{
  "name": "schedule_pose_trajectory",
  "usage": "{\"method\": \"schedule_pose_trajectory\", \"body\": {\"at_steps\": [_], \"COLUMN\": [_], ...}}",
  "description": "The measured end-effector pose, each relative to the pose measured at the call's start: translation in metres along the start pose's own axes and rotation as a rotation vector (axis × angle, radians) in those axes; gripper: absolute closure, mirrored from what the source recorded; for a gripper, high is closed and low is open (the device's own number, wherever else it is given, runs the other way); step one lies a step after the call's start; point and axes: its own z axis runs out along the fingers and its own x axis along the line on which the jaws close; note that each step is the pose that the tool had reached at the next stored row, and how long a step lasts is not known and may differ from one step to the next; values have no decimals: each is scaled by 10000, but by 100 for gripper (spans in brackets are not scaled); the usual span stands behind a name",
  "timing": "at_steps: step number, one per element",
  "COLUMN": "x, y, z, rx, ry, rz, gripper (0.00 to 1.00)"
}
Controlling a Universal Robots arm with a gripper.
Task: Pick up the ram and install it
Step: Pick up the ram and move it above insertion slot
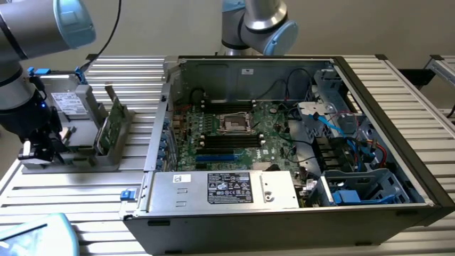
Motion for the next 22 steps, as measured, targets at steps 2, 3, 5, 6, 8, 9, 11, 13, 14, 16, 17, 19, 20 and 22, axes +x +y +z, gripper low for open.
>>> {"method": "schedule_pose_trajectory", "body": {"at_steps": [2,3,5,6,8,9,11,13,14,16,17,19,20,22], "x": [2,4,6,6,7,8,9,10,10,11,11,10,10,10], "y": [3,5,6,6,6,5,6,6,7,10,11,10,10,10], "z": [34,44,53,58,75,90,125,157,173,197,201,201,202,205], "rx": [4,1,-14,-25,-31,-33,-32,-31,-30,-29,-27,-26,-24,-15], "ry": [-27,-27,-25,-25,-19,-16,-11,-10,-11,-15,-17,-19,-20,-31], "rz": [-13,-14,-14,-13,-13,-12,1,23,52,154,197,226,249,432], "gripper": [60,60,60,60,60,60,60,60,60,60,60,60,60,60]}}
